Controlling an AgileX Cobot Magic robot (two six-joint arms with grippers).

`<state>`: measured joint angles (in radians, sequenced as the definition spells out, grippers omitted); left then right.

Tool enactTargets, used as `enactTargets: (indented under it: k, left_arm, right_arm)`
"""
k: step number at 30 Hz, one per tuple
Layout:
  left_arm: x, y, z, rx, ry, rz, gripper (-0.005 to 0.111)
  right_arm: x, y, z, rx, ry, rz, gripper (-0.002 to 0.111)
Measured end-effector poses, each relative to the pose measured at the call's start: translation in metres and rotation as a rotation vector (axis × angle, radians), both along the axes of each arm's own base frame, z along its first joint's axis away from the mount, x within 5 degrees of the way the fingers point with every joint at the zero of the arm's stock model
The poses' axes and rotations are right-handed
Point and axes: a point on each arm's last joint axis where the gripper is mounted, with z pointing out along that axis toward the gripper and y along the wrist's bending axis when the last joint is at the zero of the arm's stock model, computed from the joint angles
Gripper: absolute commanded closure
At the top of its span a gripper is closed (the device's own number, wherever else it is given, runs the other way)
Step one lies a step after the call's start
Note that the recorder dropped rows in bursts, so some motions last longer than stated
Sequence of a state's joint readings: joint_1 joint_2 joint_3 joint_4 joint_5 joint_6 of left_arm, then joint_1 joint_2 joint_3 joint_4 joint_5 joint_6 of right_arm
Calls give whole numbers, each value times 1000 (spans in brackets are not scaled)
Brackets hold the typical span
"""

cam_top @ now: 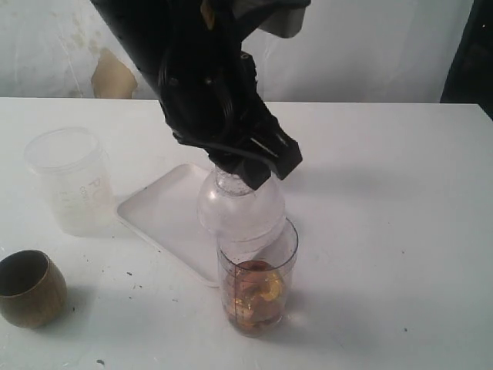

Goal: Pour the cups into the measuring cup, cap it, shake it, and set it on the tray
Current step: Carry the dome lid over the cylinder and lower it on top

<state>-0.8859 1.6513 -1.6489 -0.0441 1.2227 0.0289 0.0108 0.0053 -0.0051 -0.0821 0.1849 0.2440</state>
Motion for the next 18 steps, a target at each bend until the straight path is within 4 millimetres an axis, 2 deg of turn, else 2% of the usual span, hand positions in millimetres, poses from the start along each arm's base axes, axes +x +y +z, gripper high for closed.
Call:
enactTargets:
  k: [5,11,18]
  left_arm:
    - [1,-3,-19,41,49,-1,107]
    - [3,-12,-27,11,69,-22,107]
    - [5,-14,-27,-1,59,-24,107]
  right_arm:
    - [0,0,0,0,0,0,108]
    - [0,0,0,0,0,0,108]
    - [0,0,0,0,0,0,108]
